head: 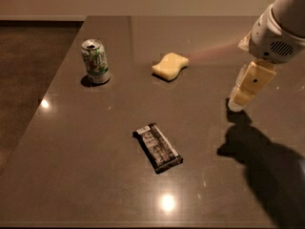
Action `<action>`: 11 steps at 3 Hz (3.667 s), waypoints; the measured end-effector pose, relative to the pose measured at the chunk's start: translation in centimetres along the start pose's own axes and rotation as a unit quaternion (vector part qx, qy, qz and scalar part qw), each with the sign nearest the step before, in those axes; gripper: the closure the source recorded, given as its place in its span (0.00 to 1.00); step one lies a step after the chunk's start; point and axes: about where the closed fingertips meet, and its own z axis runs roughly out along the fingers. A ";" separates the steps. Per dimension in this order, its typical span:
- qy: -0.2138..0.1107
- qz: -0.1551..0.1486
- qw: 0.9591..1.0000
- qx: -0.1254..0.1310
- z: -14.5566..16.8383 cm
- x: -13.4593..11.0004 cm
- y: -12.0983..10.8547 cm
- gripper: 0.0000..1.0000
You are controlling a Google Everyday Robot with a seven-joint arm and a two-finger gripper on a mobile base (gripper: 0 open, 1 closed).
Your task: Move sponge near rxbar chocolate
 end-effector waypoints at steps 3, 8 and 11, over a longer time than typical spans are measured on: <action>-0.075 0.133 0.988 0.010 11.3 -6.9 -6.1 0.00; -0.099 0.208 0.973 -0.023 18.1 -14.2 -8.5 0.41; -0.102 0.074 0.988 -0.084 11.3 -11.9 1.9 1.00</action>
Offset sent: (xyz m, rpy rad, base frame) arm 0.1223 0.0709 -0.0854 0.2525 -0.0103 -0.2574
